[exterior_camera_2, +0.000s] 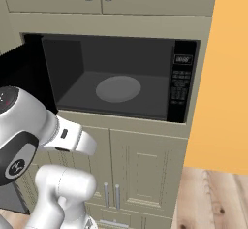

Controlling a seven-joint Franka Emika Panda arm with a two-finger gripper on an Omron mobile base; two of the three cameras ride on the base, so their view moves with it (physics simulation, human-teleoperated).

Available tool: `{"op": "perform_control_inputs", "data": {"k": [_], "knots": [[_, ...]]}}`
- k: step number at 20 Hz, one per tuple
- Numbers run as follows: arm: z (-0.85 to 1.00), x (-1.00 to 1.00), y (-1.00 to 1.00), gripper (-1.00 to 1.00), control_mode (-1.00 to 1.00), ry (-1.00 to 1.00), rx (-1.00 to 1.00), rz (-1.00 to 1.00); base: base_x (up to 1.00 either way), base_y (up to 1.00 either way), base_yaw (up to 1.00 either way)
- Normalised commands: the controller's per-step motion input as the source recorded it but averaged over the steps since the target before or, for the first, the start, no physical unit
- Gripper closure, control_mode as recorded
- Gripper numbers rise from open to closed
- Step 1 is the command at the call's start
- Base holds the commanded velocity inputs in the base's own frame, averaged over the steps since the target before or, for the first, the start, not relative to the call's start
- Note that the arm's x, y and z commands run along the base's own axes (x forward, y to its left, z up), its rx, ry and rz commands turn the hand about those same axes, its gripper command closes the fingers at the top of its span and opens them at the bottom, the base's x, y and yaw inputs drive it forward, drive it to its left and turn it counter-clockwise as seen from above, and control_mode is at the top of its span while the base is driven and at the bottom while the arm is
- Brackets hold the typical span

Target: Place the sponge inside the microwave to prepare for sanitizing.

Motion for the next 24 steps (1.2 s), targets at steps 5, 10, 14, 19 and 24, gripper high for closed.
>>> {"op": "perform_control_inputs", "data": {"k": [5,10,14,19,24], "knots": [[0.0,0.0,0.0,-1.0,-1.0,0.0,0.0,0.0,0.0,0.0,0.0],[0.0,0.0,0.0,-1.0,-1.0,0.0,0.0,0.0,0.0,0.0,0.0],[0.0,0.0,0.0,-1.0,1.0,0.0,0.0,0.0,0.0,0.0,0.0],[0.0,0.0,0.0,-1.0,1.0,0.0,0.0,0.0,0.0,0.0,0.0],[0.0,0.0,0.0,-1.0,1.0,0.0,0.0,0.0,0.0,0.0,0.0]]}}
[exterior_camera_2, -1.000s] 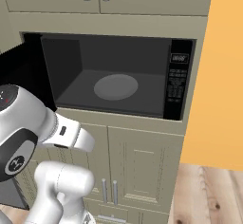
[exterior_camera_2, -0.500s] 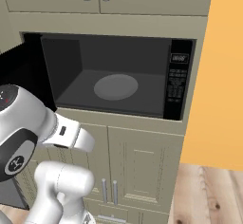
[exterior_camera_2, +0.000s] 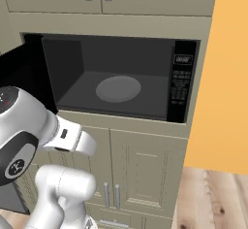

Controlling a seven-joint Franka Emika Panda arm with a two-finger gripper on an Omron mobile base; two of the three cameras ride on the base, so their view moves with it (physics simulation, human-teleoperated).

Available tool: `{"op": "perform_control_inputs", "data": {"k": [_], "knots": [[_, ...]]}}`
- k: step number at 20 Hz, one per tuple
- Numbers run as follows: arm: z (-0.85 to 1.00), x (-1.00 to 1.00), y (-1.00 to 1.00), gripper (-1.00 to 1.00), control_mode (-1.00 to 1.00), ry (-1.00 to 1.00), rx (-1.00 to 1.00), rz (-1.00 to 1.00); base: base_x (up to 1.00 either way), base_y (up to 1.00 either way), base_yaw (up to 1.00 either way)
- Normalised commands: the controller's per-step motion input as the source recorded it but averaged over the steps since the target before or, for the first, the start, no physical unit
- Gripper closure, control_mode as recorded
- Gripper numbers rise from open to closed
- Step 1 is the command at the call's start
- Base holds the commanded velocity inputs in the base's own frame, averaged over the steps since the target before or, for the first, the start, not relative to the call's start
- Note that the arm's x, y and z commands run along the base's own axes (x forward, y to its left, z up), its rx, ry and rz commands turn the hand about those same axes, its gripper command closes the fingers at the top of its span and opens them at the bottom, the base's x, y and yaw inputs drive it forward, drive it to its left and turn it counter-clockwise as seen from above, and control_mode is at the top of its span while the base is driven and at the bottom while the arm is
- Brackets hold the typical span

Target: Place the sponge inside the microwave to prepare for sanitizing.

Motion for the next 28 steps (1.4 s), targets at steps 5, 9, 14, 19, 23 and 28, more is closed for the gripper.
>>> {"op": "perform_control_inputs", "data": {"k": [5,9,14,19,23,28], "knots": [[0.0,0.0,0.0,-1.0,1.0,0.0,0.0,0.0,-0.05,0.0,0.0],[0.0,0.0,0.0,-1.0,1.0,0.0,0.0,0.0,-0.38,-0.01,0.0],[0.0,0.0,0.0,-1.0,1.0,0.0,0.0,0.0,-0.49,-0.04,0.0],[0.0,0.0,0.0,-1.0,1.0,0.0,0.0,0.0,-0.45,-0.01,0.0],[0.0,0.0,0.0,-1.0,1.0,0.0,0.0,0.0,-0.47,-0.02,0.0],[0.0,0.0,0.0,-1.0,1.0,0.0,0.0,0.0,-0.32,0.0,0.0]]}}
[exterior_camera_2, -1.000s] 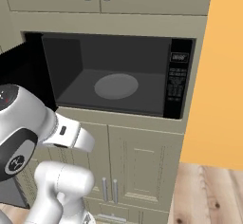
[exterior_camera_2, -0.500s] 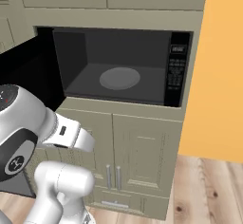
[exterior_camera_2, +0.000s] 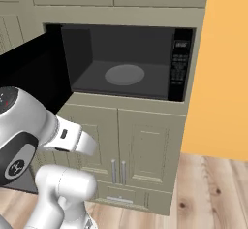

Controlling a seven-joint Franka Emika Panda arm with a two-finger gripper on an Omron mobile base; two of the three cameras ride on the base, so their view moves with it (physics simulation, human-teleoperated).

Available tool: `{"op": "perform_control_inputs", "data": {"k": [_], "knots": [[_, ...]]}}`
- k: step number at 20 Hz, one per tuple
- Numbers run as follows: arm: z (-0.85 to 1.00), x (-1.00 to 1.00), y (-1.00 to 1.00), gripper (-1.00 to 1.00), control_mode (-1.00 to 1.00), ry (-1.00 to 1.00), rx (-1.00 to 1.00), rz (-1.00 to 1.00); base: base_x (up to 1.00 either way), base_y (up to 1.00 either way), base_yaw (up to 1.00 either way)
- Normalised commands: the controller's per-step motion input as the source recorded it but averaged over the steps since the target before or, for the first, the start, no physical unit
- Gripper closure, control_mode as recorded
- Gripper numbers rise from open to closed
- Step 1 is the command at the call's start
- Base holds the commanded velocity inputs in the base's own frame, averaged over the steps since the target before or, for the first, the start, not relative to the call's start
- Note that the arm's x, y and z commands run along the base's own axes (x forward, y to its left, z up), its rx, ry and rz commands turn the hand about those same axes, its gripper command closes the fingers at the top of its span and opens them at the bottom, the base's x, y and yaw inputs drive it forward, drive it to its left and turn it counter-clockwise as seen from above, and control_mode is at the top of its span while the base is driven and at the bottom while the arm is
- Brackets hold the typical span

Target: Place the sponge inside the microwave to prepare for sanitizing.

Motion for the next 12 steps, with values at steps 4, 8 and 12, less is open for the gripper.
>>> {"op": "perform_control_inputs", "data": {"k": [4,8,12], "knots": [[0.0,0.0,0.0,-1.0,1.0,0.0,0.0,0.0,-0.38,0.0,-0.01],[0.0,0.0,0.0,-1.0,1.0,0.0,0.0,0.0,-0.43,0.0,0.02],[0.0,0.0,0.0,-1.0,1.0,0.0,0.0,0.0,-0.5,0.0,0.26]]}}
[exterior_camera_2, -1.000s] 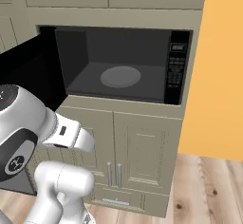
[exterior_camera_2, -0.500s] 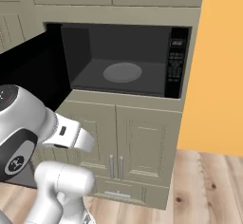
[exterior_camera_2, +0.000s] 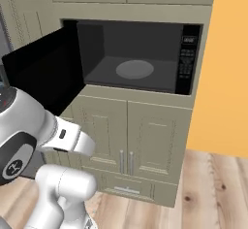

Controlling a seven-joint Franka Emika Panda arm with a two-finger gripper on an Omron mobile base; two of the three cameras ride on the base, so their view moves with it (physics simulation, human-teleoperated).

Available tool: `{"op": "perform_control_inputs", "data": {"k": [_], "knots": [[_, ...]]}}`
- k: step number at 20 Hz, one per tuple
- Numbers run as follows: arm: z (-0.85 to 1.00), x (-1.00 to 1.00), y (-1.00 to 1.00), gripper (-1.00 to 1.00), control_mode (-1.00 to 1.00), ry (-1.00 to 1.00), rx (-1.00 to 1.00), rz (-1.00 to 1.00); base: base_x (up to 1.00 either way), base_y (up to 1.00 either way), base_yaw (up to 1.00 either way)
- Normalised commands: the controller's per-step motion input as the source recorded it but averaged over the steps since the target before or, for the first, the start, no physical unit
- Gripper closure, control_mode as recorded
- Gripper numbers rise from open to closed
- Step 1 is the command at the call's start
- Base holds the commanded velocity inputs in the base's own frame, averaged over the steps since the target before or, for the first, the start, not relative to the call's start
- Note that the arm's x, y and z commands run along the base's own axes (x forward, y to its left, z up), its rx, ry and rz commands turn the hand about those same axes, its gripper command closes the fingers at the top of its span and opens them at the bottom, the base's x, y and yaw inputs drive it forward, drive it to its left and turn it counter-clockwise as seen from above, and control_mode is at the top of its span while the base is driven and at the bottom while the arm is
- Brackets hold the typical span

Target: Place the sponge inside the microwave to prepare for sanitizing.

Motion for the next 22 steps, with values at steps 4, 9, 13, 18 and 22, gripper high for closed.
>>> {"op": "perform_control_inputs", "data": {"k": [4,9,13,18,22], "knots": [[0.0,0.0,0.0,-1.0,1.0,0.0,0.0,0.0,-0.39,0.0,0.47],[0.0,0.0,0.0,-1.0,1.0,0.0,0.0,0.0,-0.26,0.0,0.66],[0.0,0.0,0.0,-1.0,1.0,0.0,0.0,0.0,-0.18,0.0,0.76],[0.0,0.0,0.0,-1.0,1.0,0.0,0.0,0.0,-0.13,0.1,0.57],[0.0,0.0,0.0,-1.0,1.0,0.0,0.0,0.0,-0.02,0.41,0.04]]}}
